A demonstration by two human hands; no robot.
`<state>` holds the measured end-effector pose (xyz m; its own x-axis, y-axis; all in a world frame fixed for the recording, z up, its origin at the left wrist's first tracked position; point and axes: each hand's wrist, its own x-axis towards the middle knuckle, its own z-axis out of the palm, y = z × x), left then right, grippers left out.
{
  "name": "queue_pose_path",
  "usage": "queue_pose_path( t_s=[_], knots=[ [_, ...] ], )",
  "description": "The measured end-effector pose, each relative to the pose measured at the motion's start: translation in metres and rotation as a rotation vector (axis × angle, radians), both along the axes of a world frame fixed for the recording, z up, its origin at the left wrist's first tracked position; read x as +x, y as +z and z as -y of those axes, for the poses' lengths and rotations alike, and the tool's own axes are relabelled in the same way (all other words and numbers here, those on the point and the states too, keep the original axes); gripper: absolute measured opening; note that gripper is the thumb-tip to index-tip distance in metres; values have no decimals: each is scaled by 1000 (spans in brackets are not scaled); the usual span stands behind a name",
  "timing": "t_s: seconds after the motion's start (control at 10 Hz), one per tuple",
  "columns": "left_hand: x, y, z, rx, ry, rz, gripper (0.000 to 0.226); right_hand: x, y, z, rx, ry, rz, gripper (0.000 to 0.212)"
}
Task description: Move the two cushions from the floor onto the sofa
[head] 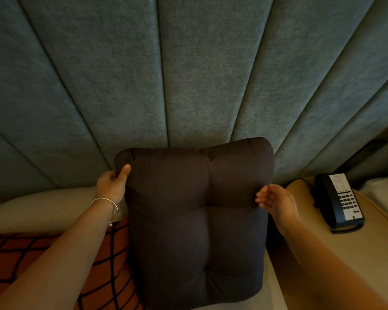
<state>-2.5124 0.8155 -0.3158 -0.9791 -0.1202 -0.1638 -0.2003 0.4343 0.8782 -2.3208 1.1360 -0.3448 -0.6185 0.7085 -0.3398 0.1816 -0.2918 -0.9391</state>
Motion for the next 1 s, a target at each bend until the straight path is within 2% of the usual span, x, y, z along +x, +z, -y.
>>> queue_pose_path(
  t_s=[0.1, 0.2, 0.3, 0.4, 0.5, 0.6, 0.7, 0.8, 0.9, 1.0],
  knots=[
    [0, 0, 0, -13, -7, 12, 49, -3, -4, -4, 35, -205, 98, 29],
    [-1, -2, 2, -27, 0, 16, 48, 0, -12, -14, 162, -308, 242, 34],
    [-1, -4, 1, -29, 2, 15, 48, 1, -16, -12, 372, -130, 242, 51],
    [-1, -4, 0, -18, 9, 21, 47, -1, -9, 4, 661, 71, 136, 60],
    [1, -3, -1, 1, 6, 19, 44, -6, -2, 19, 855, 254, 82, 62],
    [4, 2, -1, 27, -1, 41, 43, -5, -5, 20, 850, 260, 138, 64],
    [9, 6, 1, 49, 16, 59, 48, 3, -8, 16, 690, 233, 214, 63],
    [21, 16, 9, 38, 3, 99, 50, 17, -5, 15, 559, 275, 231, 49],
    [36, 17, 21, 124, 14, 200, 51, 33, 4, 17, 508, 307, 261, 46],
    [62, 22, 34, 301, -5, 333, 41, 45, 17, 24, 412, 272, 257, 43]
  ],
)
